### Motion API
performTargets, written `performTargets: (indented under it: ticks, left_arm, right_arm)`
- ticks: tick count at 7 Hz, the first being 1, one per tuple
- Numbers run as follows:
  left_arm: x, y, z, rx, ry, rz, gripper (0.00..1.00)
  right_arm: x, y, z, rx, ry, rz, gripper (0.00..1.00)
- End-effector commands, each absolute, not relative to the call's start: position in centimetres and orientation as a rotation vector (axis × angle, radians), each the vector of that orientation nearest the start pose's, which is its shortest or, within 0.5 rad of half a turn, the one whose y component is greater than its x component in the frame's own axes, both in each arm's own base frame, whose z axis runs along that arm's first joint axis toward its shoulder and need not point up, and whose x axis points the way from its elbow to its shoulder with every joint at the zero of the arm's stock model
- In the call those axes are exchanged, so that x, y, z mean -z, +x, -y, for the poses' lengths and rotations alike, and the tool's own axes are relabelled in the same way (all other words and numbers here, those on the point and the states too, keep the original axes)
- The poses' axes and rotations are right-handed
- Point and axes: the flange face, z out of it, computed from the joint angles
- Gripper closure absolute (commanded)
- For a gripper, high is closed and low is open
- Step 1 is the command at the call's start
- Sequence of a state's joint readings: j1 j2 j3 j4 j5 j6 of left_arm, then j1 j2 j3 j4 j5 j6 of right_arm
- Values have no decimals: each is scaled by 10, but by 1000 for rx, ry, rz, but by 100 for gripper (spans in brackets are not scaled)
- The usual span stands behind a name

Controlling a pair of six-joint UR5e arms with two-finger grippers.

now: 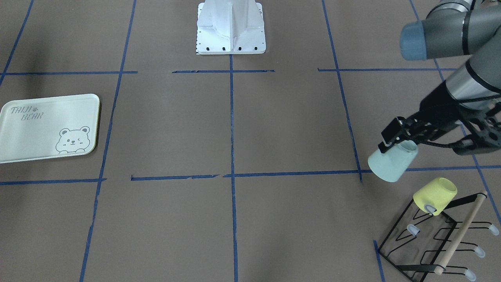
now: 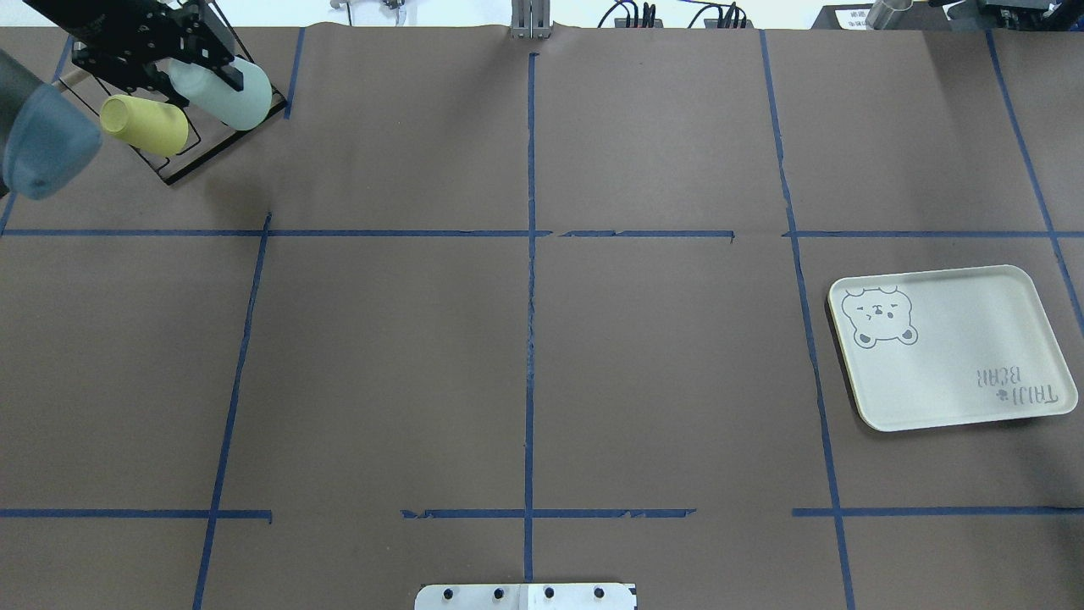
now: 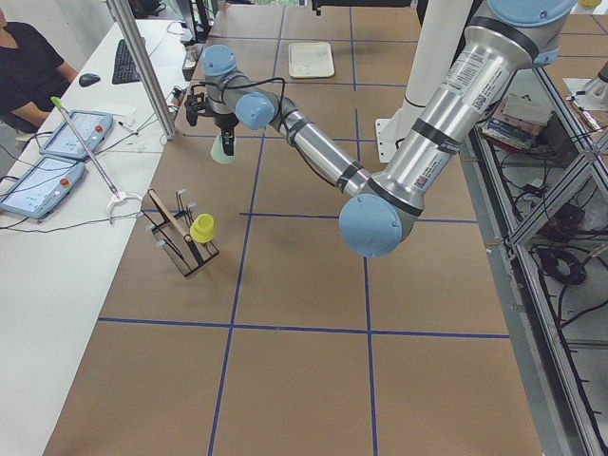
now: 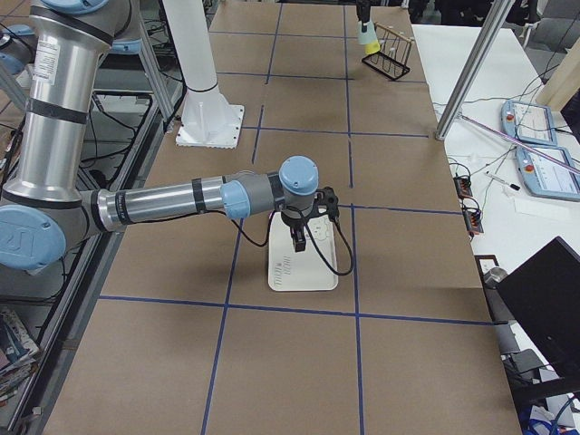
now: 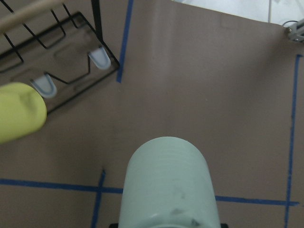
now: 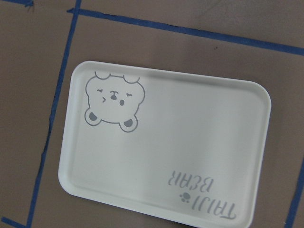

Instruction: Left arm grabs green cup and hands to right arm on tray

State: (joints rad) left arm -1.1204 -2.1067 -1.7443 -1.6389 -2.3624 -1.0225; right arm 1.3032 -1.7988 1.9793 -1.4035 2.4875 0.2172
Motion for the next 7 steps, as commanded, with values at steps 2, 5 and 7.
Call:
performTargets:
  ticks: [2,5,7]
  left_arm:
    - [-195,301,525,209,-19,-1307,92]
    - [-191,335,488,233,-127,-1594,92]
    - [-175,383,433,326,-208,-1861,92]
  right_arm:
    - [-458,-152,395,49,120,1137,0]
    - [-345,-222,376,-41,43,1501,0]
    - [-297,-233,365,-13,21,1665,0]
